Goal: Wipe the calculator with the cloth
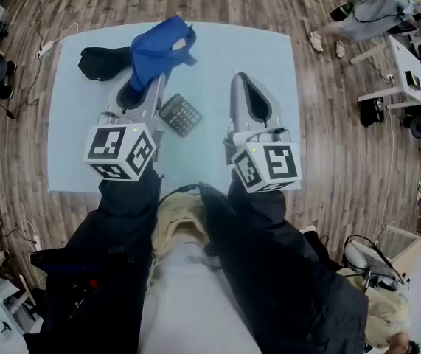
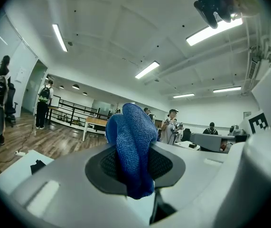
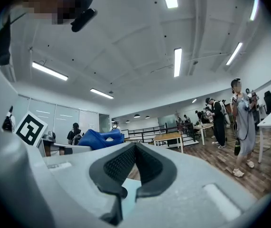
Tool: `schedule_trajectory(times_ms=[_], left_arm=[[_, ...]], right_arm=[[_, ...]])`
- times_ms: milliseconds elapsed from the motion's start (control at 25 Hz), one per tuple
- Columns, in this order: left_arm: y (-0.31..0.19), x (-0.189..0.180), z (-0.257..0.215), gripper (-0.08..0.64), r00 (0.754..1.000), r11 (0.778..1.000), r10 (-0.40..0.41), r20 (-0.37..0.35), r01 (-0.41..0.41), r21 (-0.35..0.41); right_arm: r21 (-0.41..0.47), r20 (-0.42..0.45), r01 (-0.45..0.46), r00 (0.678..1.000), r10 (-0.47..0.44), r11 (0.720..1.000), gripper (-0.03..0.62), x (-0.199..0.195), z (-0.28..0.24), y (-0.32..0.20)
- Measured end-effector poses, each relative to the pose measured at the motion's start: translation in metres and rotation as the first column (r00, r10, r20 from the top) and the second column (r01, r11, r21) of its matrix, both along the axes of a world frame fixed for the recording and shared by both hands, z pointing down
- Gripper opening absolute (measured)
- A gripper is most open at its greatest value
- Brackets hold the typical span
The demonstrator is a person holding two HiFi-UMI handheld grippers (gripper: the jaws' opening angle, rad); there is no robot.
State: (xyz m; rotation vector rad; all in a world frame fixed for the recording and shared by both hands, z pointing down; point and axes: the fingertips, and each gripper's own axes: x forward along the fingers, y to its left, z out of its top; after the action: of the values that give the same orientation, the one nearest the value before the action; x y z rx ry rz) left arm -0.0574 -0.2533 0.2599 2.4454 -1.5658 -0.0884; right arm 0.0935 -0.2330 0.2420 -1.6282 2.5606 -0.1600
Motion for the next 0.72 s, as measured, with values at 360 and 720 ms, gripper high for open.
schedule_trajectory(times_ms=[360, 720], left_arm=[[-0.0022, 0.0022, -0.0036, 0.094, 1.0, 1.0, -0.004, 0.001, 0.004, 0.008], [-0.002, 0.0074, -0.0029, 0.094, 1.0, 1.0, 0.006, -0.001, -0.006, 0.004]], right_arm=[[-0.002, -0.009, 0.008, 1.0, -0.008, 1.0, -0.002, 0.0006, 0.0017, -0.004], [-0.01, -0.018, 0.011, 1.0, -0.011, 1.0, -0.002, 0.0015, 0.0036, -0.0045]])
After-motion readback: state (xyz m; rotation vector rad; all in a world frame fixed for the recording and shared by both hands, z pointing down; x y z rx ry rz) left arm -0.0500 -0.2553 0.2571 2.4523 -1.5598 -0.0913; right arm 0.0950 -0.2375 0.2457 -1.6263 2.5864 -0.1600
